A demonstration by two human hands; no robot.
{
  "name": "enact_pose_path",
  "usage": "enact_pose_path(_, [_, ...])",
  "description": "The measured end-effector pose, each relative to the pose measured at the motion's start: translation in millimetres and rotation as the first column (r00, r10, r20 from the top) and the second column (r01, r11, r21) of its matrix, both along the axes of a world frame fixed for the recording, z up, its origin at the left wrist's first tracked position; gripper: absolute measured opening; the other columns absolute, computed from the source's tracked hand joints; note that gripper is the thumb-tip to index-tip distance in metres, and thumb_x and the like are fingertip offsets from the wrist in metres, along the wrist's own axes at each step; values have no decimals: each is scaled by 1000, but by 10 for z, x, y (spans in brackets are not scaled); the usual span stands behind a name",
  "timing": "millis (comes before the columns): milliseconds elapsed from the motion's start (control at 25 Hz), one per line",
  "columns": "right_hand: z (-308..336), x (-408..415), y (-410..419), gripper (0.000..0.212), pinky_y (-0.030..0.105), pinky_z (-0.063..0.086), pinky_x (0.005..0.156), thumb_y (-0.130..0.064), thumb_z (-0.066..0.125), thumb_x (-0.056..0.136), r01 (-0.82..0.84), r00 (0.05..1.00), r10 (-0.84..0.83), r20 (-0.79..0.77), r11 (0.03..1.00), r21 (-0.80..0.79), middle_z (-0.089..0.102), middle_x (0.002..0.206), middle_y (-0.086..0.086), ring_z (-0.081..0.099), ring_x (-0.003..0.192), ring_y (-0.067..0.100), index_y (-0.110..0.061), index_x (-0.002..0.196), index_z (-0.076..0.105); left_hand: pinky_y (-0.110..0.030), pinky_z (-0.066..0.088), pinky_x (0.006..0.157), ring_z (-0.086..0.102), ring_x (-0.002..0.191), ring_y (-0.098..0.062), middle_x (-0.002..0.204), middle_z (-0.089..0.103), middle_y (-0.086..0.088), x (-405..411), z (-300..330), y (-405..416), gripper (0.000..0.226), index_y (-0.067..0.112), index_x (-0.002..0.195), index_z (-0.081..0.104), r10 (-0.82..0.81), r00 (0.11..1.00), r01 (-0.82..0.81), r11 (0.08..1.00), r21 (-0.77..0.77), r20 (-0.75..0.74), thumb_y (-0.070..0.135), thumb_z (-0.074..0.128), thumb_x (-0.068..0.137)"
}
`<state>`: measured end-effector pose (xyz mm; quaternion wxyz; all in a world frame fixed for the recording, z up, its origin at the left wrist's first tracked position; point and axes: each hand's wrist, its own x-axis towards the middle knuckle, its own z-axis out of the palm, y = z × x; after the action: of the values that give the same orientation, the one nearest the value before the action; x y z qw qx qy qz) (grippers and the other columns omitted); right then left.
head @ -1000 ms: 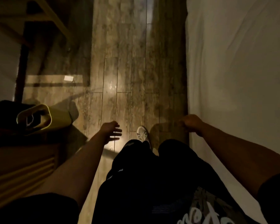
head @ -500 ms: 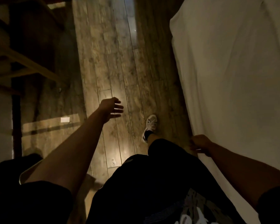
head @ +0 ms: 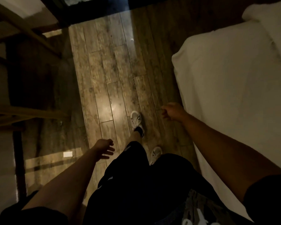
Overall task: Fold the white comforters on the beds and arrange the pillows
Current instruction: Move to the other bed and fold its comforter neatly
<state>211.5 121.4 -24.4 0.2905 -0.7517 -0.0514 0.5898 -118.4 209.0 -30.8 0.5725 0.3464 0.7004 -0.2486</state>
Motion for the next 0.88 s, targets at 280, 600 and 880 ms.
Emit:
enact_pose_path(280, [-125, 782, 862, 22, 24, 50, 46, -18, 53, 99, 157, 987, -162, -9, 970, -186, 57, 76, 8, 54, 62, 18, -7, 82, 59, -46, 52, 88, 66, 95, -34, 108, 67, -20, 1333, -63, 2052, 29, 3, 114, 60, 42, 989, -52, 997, 64, 140, 25, 49, 98])
enact_pose_path(600, [-237, 1789, 1111, 27, 39, 50, 71, -13, 53, 98, 317, 939, -345, -4, 868, -383, 62, 84, 14, 59, 68, 26, 6, 114, 62, -48, 54, 89, 67, 97, -36, 106, 68, -20, 3751, 328, 3978, 34, 1, 115, 62, -76, 906, -22, 974, 227, 416, 27, 49, 98])
enact_pose_path(880, [-422, 3252, 2365, 35, 37, 48, 66, -19, 52, 100, 373, 892, -432, -134, 869, -324, 60, 81, 14, 57, 67, 26, 7, 123, 58, -39, 53, 77, 66, 80, -31, 93, 68, -17, 5011, 111, 4781, 30, 4, 103, 63, -239, 943, 197, 962, 189, 230, 31, 50, 100])
